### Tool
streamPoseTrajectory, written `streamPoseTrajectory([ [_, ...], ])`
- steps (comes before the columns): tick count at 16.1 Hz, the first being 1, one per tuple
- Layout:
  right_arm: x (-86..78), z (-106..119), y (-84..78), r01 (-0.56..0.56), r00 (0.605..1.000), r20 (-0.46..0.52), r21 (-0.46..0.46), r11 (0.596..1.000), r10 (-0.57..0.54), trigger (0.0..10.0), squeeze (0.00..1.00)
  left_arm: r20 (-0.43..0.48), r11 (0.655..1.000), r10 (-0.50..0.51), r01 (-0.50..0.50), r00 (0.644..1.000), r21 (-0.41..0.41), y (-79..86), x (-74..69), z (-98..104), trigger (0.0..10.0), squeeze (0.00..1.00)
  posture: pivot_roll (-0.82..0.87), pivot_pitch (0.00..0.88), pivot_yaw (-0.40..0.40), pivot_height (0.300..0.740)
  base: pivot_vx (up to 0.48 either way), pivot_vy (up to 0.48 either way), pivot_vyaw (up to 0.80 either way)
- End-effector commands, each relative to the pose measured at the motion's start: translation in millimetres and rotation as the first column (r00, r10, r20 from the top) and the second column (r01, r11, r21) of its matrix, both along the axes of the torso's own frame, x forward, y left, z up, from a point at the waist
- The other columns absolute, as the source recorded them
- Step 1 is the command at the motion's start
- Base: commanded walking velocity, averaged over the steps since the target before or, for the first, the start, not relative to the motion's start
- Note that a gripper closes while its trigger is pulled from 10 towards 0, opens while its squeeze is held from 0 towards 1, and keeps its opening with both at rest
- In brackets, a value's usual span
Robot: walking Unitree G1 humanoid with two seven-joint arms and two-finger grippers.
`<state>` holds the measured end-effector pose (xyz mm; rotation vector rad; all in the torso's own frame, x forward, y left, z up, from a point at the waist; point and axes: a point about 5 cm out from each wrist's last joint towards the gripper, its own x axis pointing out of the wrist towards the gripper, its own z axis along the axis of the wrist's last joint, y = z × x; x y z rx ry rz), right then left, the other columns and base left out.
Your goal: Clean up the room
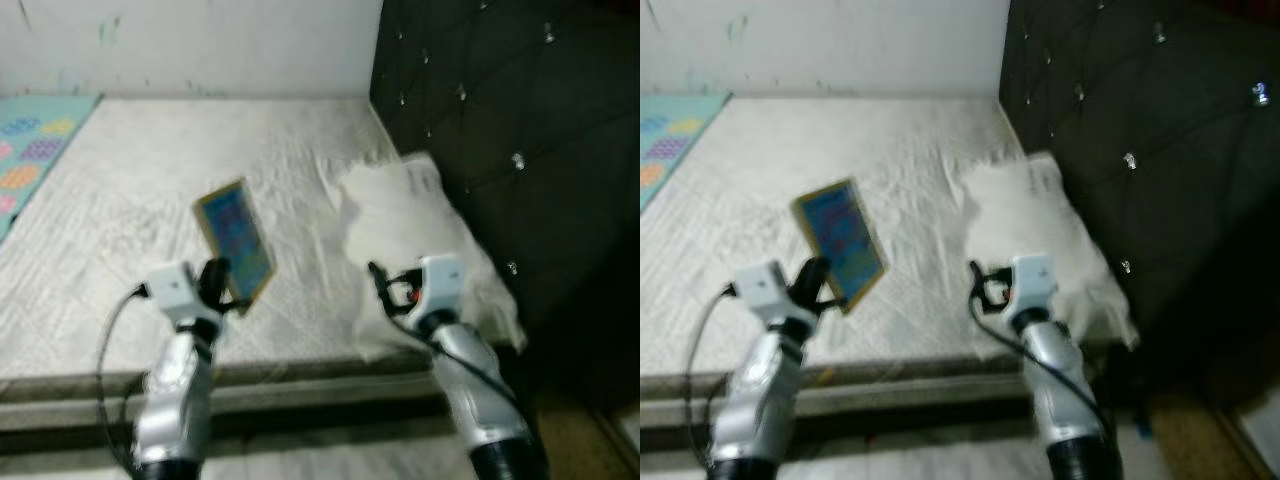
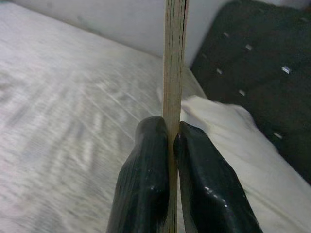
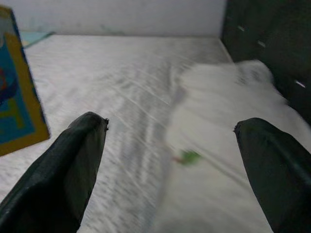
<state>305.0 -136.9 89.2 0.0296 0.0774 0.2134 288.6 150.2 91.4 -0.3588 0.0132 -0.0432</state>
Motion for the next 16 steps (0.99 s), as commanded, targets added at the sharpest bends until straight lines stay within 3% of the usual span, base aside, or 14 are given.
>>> streamPoseTrajectory([
  [1,1.4,1.8,-0.1,0.009,1.000,0.004,0.001,1.000,-0.009,10.0,0.00,0.066,1.000,-0.026,0.026,0.997,0.008,-1.2,2.5,12.0,10.0,0.00,-0.12,0.025,-0.011,0.740,0.000,0.000,0.00],
  [4,1.4,1.7,-0.3,0.009,1.000,0.004,0.001,1.000,-0.009,10.0,0.00,0.074,0.999,-0.035,0.034,0.997,0.004,-1.9,2.0,12.9,10.0,0.00,-0.12,0.023,-0.012,0.740,0.095,0.000,0.00],
  [16,4.8,3.1,2.5,-0.002,1.000,0.014,-0.002,1.000,0.002,10.0,0.00,0.079,0.998,-0.058,0.057,0.995,0.009,-3.9,4.1,12.9,10.0,0.00,-0.12,0.003,-0.011,0.740,0.345,0.000,0.00],
])
